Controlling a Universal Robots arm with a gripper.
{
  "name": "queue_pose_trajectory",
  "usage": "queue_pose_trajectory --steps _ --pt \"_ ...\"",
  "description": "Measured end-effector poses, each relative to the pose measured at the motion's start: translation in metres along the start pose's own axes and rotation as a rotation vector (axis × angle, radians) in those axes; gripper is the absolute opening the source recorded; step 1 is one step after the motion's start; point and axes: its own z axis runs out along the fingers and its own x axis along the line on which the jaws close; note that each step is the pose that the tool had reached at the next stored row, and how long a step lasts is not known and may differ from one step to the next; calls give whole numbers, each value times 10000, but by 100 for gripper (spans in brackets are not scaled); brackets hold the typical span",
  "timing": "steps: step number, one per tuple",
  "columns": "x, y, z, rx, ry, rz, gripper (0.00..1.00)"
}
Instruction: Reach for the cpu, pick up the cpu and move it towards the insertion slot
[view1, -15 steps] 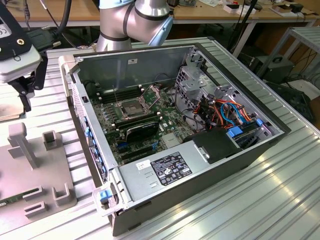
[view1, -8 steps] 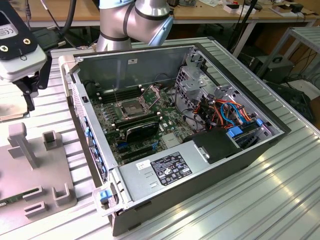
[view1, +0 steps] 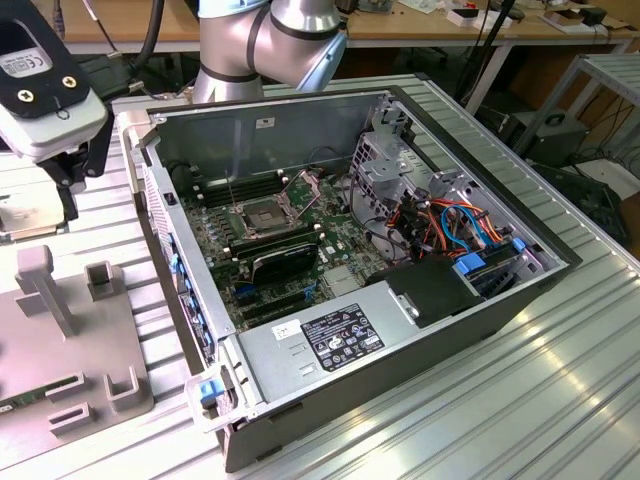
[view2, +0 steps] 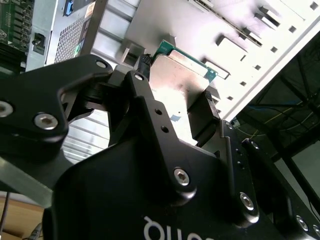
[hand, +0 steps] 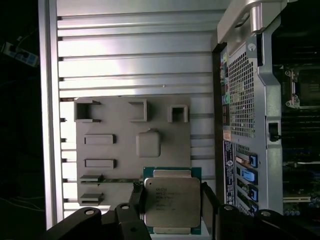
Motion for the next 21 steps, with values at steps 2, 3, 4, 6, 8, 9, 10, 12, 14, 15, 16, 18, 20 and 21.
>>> queue_pose_trajectory --steps 2,3,4,6,8,9,10,12,14,15,16,18,20,21 --pt "-17 0 -1 1 0 0 55" --pt "-26 1 -1 0 0 0 55" --pt "-35 1 -1 0 0 0 55" --pt "-53 2 -1 0 0 0 55" --pt "-78 2 -2 1 0 0 55" --pt "-93 3 -2 1 0 0 55" --pt "-105 3 -3 1 0 0 55" --pt "-123 3 -3 1 -1 0 55" --pt "-134 4 -3 1 0 1 55" --pt "-134 4 -3 1 0 2 55" --pt "-135 4 -3 1 0 2 55" --pt "-137 4 -3 1 0 0 55" --pt "-137 4 -3 1 0 0 55" --pt "-137 4 -3 1 0 0 55"
